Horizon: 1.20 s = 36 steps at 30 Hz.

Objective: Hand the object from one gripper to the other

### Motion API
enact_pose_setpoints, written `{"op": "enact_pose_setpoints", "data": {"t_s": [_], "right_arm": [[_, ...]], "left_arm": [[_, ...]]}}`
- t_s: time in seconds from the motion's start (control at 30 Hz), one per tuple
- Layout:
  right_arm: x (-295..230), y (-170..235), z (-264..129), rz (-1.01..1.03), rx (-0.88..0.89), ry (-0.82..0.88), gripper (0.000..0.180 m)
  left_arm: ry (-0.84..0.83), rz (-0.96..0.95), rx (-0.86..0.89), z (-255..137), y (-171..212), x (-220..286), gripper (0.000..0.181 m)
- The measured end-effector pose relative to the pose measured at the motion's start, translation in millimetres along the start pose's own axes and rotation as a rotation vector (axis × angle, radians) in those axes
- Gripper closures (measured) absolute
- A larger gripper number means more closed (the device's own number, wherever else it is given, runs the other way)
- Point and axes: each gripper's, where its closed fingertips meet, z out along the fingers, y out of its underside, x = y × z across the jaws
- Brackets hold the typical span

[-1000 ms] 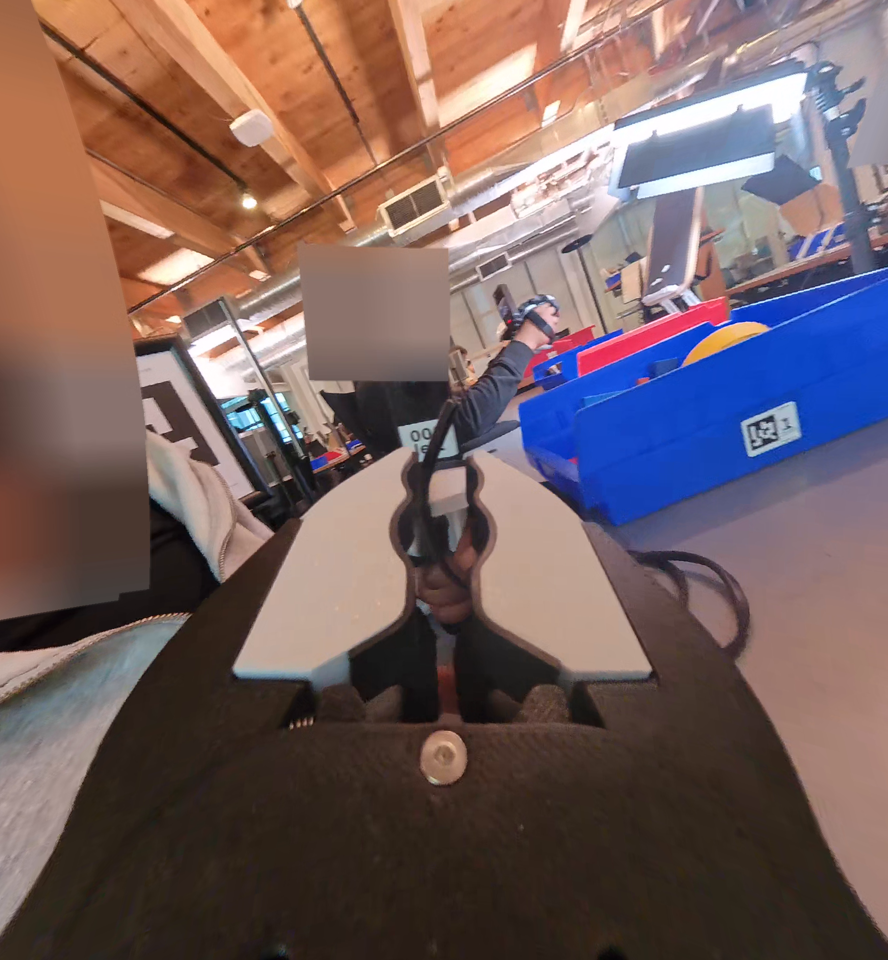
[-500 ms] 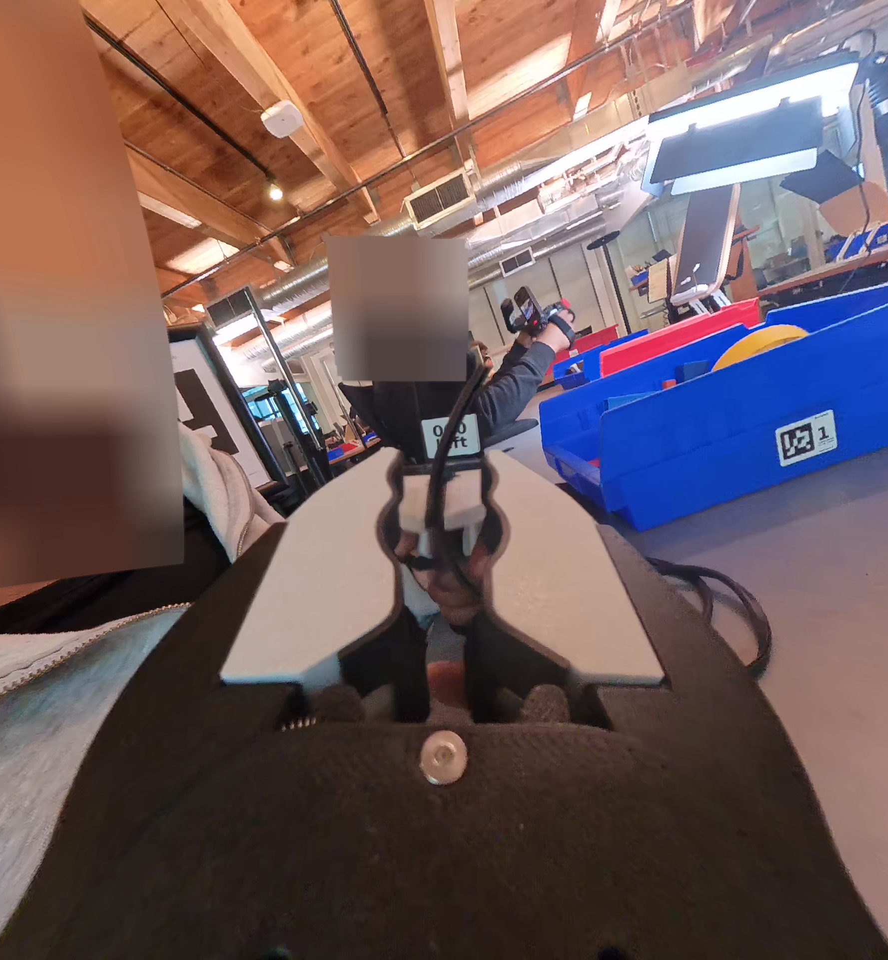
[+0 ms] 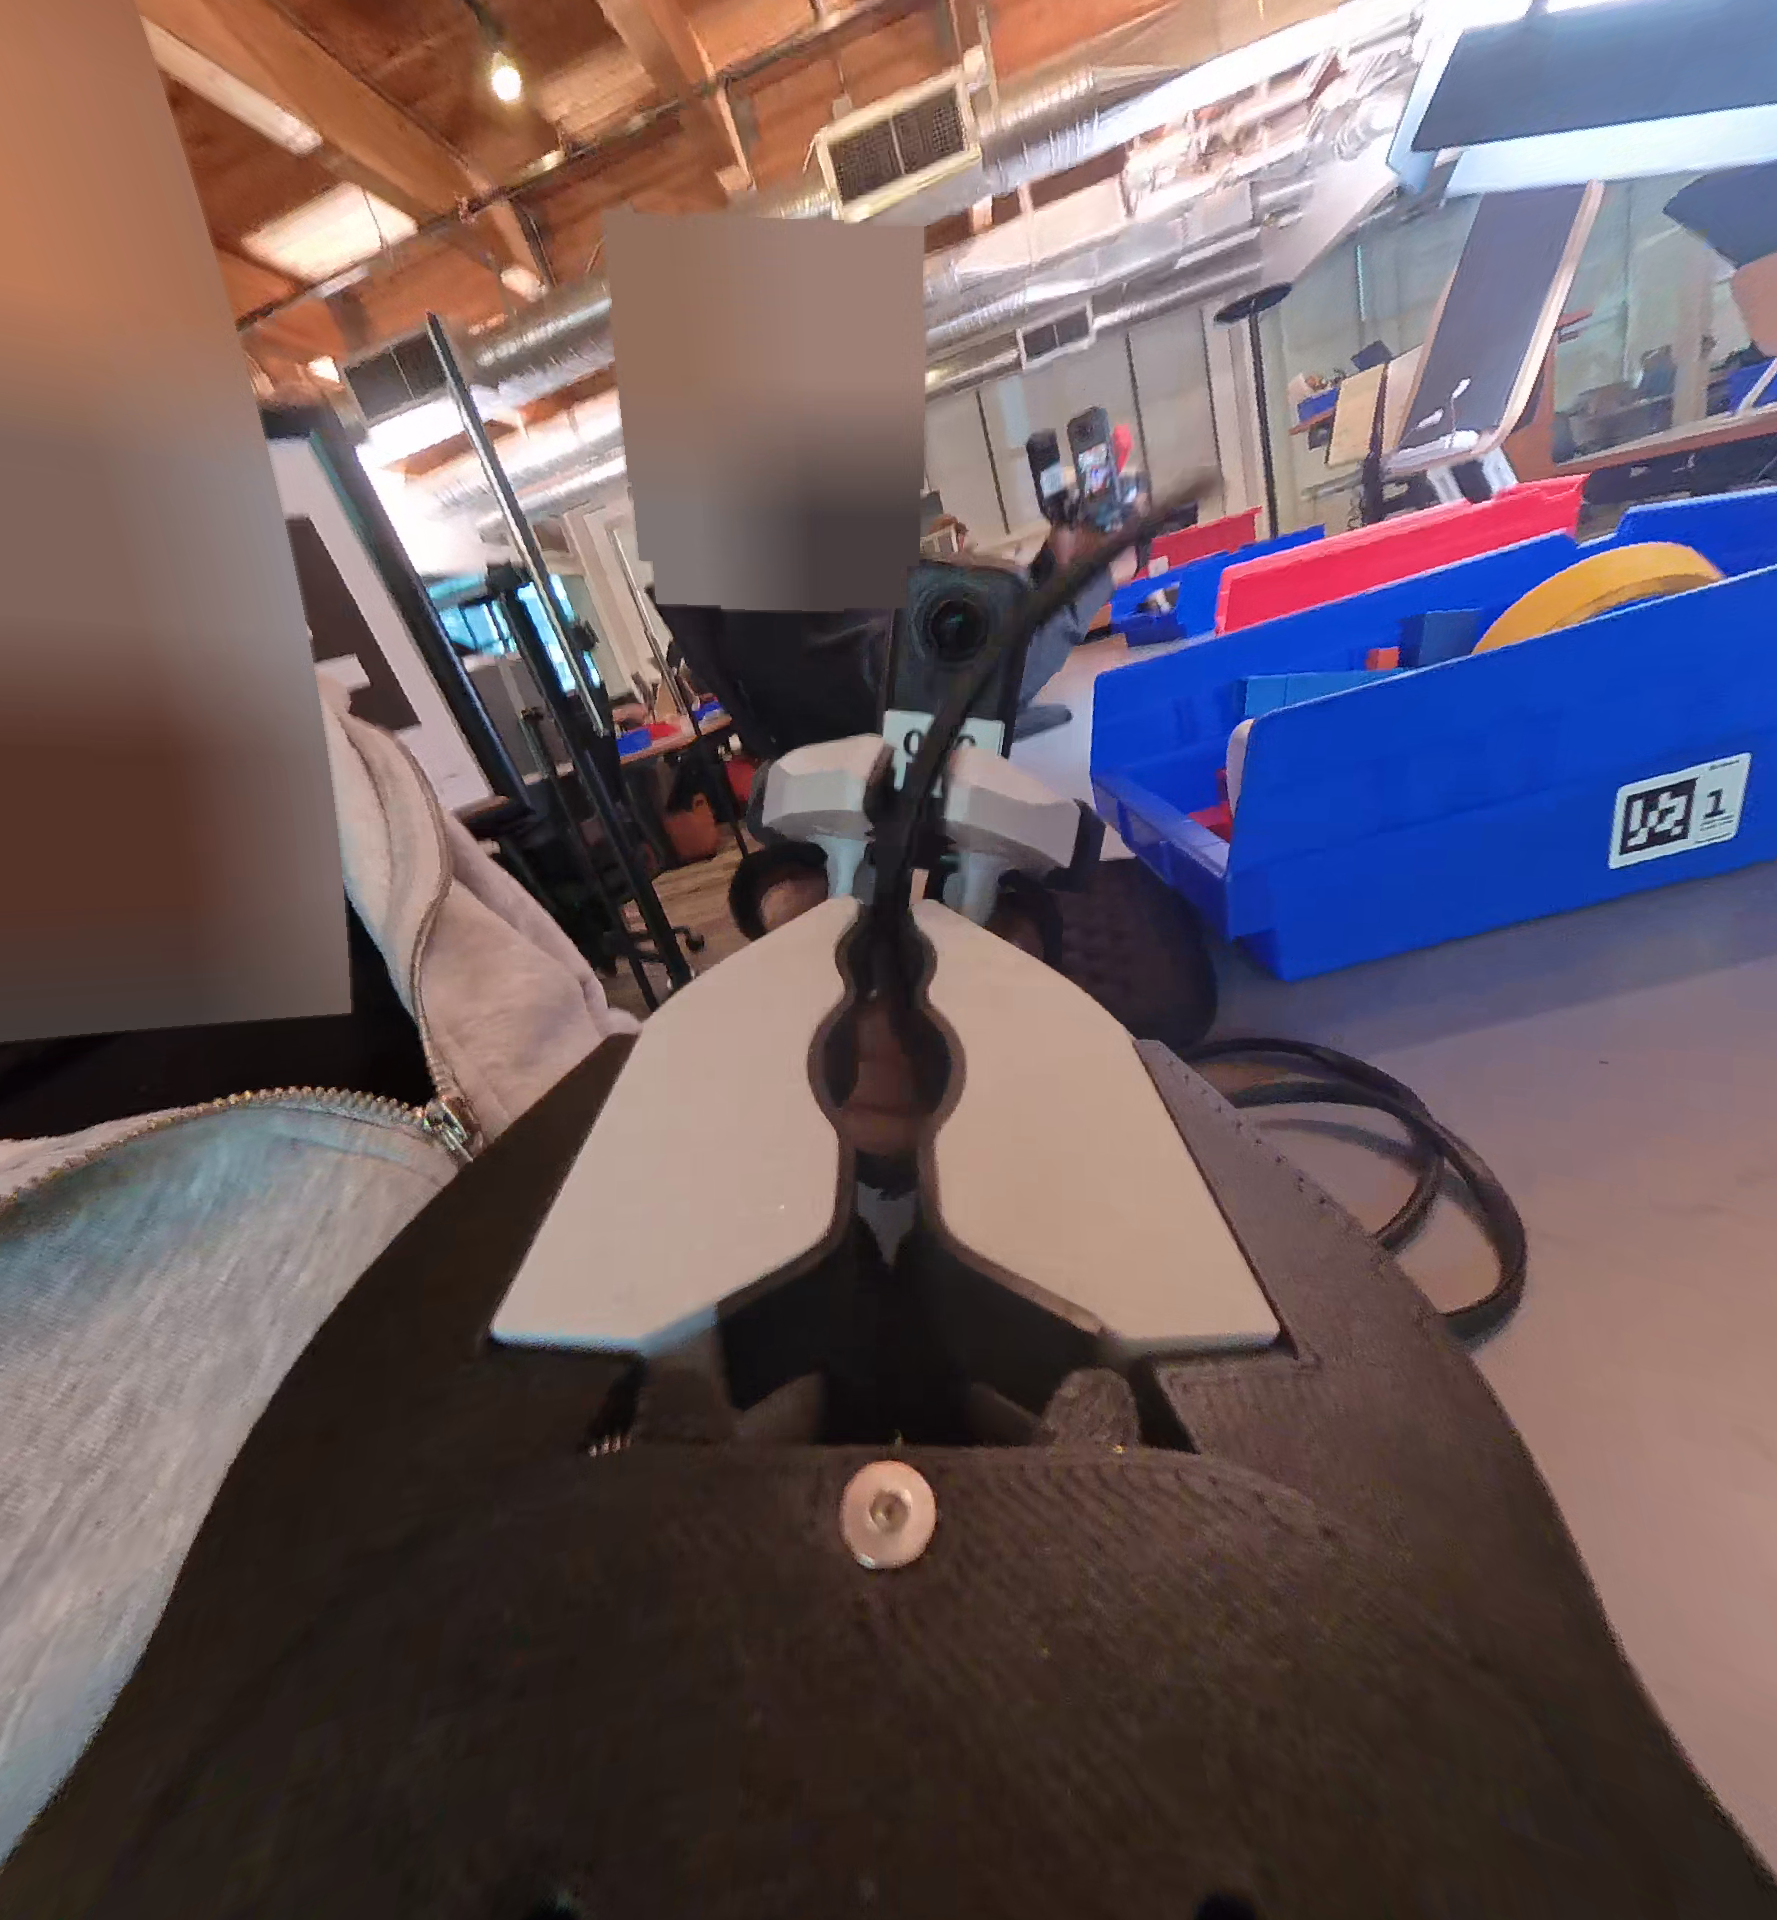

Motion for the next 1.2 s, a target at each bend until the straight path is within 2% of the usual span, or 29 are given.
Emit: {"op": "enact_pose_setpoints", "data": {"t_s": [0.1,0.2,0.27,0.3,0.4,0.53,0.7,0.77,0.83,0.97,1.0,1.07,1.2], "right_arm": [[2.3,-12.4,-7.3,0.037,0.081,-0.001,0.175],[3.4,-19.3,-11.9,0.053,0.125,-0.003,0.175],[3.2,-20.5,-12.5,0.054,0.133,-0.004,0.175],[3.9,-20.1,-12.3,0.055,0.131,0.000,0.175],[4.3,-24.6,-13.9,0.057,0.166,0.003,0.174],[5.1,-29.5,-15.2,0.087,0.204,-0.001,0.152],[2.2,-10.6,-3.2,0.089,0.080,-0.015,0.152],[2.0,-1.6,1.4,0.046,0.020,0.001,0.157],[2.7,0.6,1.4,0.004,0.004,0.020,0.172],[2.5,-4.0,-2.6,0.004,0.030,0.014,0.173],[3.2,-6.9,-4.2,0.012,0.049,0.015,0.174],[5.2,-14.7,-9.6,0.032,0.100,0.019,0.174],[7.2,-26.5,-17.9,0.063,0.180,0.015,0.174]], "left_arm": [[-0.041,0.074,-0.112,-4.9,9.0,-6.3,0.154],[-0.088,0.177,-0.255,-9.1,23.8,-11.2,0.159],[-0.089,0.233,-0.317,-9.3,32.0,-9.9,0.169],[-0.078,0.244,-0.322,-8.2,33.3,-7.4,0.175],[-0.064,0.217,-0.278,-3.9,29.7,-4.0,0.177],[-0.014,0.090,-0.139,-3.5,13.8,-0.5,0.177],[0.025,-0.015,0.019,-6.0,-6.7,1.9,0.176],[0.000,0.013,0.005,-3.1,-2.9,0.6,0.176],[-0.007,0.040,0.002,-0.6,-1.0,2.2,0.177],[-0.034,0.049,0.010,-3.7,-4.5,-2.2,0.169],[-0.039,0.056,-0.008,-5.7,-3.8,-4.4,0.163],[-0.029,0.065,-0.084,-9.3,3.3,-6.4,0.155],[-0.026,0.134,-0.274,-12.2,29.0,-7.7,0.159]]}}
